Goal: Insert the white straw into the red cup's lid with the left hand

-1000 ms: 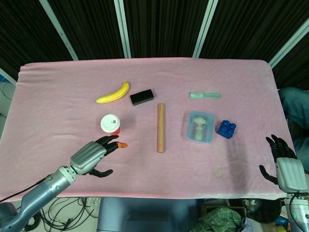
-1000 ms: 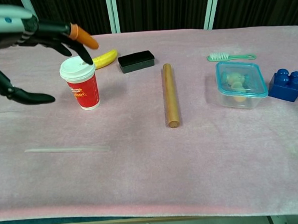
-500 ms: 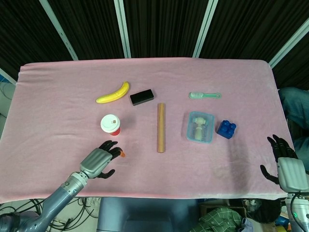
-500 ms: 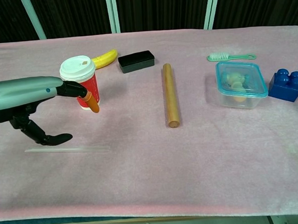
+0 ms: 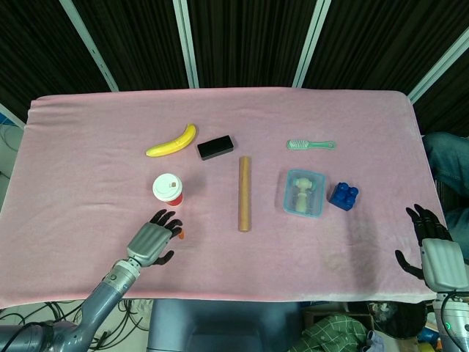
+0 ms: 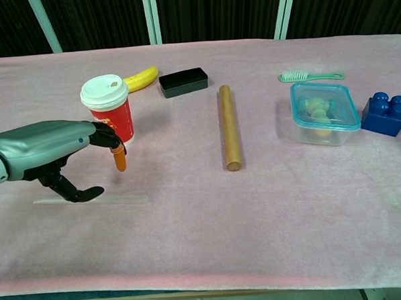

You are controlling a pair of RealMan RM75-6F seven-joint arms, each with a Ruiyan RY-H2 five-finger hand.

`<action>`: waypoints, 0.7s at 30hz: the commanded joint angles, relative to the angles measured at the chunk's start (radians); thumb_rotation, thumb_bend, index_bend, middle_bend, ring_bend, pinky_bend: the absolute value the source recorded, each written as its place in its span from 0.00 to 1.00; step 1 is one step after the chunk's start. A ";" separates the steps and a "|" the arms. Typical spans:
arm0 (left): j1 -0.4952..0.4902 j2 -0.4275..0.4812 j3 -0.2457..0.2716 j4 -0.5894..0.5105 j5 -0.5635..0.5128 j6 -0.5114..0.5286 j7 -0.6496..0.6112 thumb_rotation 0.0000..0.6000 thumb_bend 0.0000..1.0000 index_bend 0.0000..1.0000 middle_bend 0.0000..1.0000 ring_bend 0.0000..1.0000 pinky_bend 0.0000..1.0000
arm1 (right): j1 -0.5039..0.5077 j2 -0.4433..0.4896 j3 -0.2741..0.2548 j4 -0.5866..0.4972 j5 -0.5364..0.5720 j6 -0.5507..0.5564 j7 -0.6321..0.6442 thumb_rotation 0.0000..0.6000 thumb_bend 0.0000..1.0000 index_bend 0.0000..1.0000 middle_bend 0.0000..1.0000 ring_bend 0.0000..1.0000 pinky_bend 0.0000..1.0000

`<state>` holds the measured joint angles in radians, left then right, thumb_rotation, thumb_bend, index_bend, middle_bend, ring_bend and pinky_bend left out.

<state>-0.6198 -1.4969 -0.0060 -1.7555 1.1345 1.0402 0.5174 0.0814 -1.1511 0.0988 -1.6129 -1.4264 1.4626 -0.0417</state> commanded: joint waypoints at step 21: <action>-0.022 -0.181 -0.005 0.157 -0.069 0.010 0.156 1.00 0.37 0.42 0.21 0.05 0.05 | 0.000 0.001 0.005 -0.003 0.016 -0.007 0.007 1.00 0.23 0.08 0.03 0.06 0.18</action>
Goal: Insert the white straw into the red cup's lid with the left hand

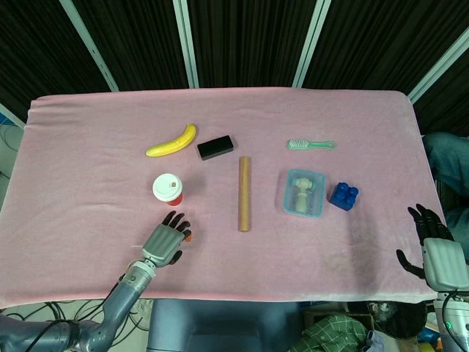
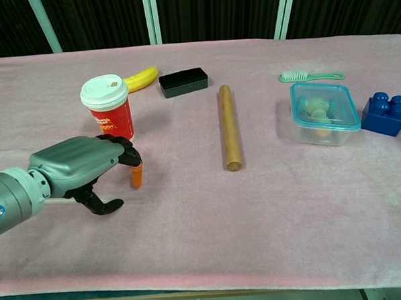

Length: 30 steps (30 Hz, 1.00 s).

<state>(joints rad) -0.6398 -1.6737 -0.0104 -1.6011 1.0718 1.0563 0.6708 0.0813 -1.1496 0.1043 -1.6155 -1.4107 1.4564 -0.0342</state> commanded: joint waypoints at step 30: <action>-0.002 -0.024 0.003 0.029 -0.010 -0.013 0.009 1.00 0.38 0.51 0.23 0.05 0.05 | 0.001 -0.001 0.000 -0.002 0.005 -0.004 -0.008 1.00 0.23 0.08 0.03 0.06 0.18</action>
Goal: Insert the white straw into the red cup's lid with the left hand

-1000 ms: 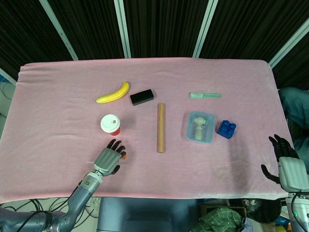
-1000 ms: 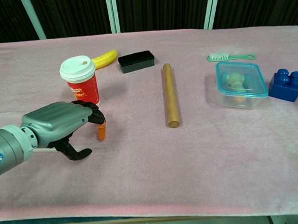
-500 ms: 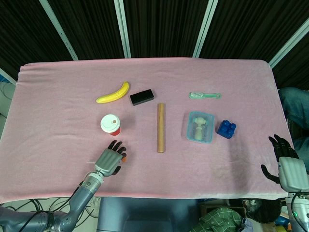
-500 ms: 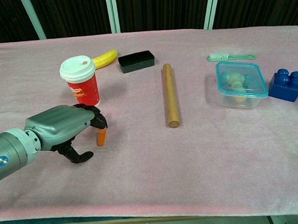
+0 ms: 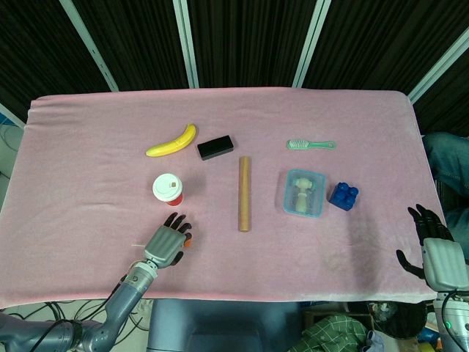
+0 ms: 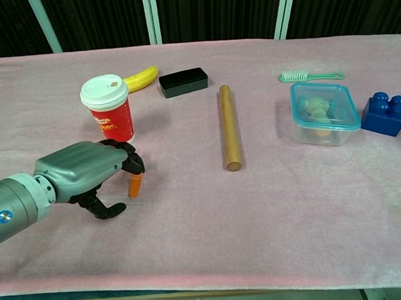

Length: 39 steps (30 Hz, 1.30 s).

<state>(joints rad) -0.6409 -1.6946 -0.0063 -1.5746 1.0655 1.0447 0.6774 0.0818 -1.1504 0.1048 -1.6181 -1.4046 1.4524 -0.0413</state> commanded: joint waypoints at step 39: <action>0.006 0.027 -0.068 -0.107 0.122 0.031 -0.198 1.00 0.40 0.54 0.25 0.05 0.05 | 0.001 -0.002 -0.002 0.002 -0.006 0.001 -0.005 1.00 0.23 0.08 0.03 0.06 0.18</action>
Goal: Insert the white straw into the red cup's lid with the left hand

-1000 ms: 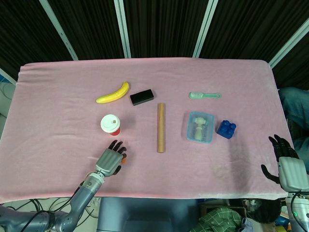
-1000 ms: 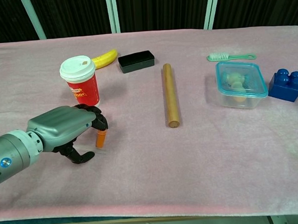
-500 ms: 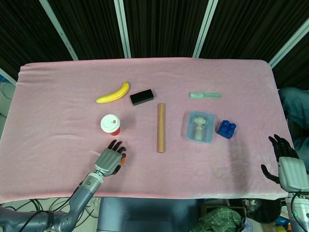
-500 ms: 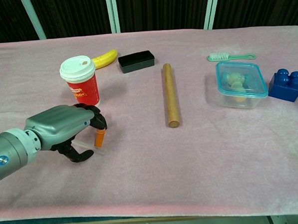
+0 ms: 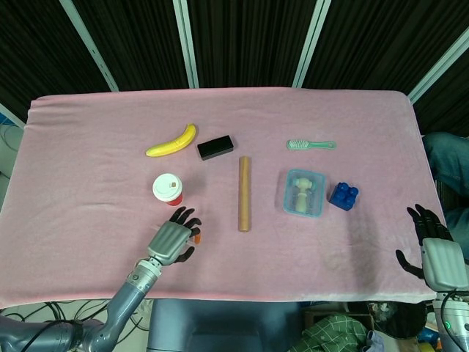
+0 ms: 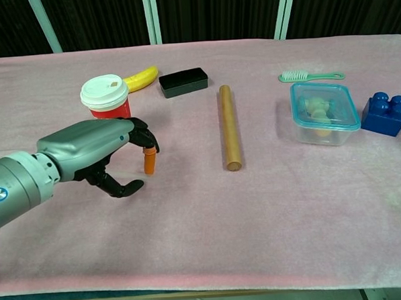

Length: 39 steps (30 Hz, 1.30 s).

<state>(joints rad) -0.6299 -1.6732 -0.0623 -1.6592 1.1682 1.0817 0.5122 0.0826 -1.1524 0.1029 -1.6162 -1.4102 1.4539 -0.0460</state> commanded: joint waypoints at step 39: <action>-0.182 0.300 -0.531 -0.226 -0.415 -0.331 -0.573 1.00 0.44 0.58 0.30 0.05 0.06 | 0.001 0.002 -0.008 -0.005 -0.001 -0.008 -0.017 1.00 0.23 0.08 0.03 0.06 0.18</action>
<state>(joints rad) -0.8136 -1.4280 -0.5388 -1.8654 0.8086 0.8064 0.0156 0.0836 -1.1503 0.0952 -1.6208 -1.4115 1.4455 -0.0628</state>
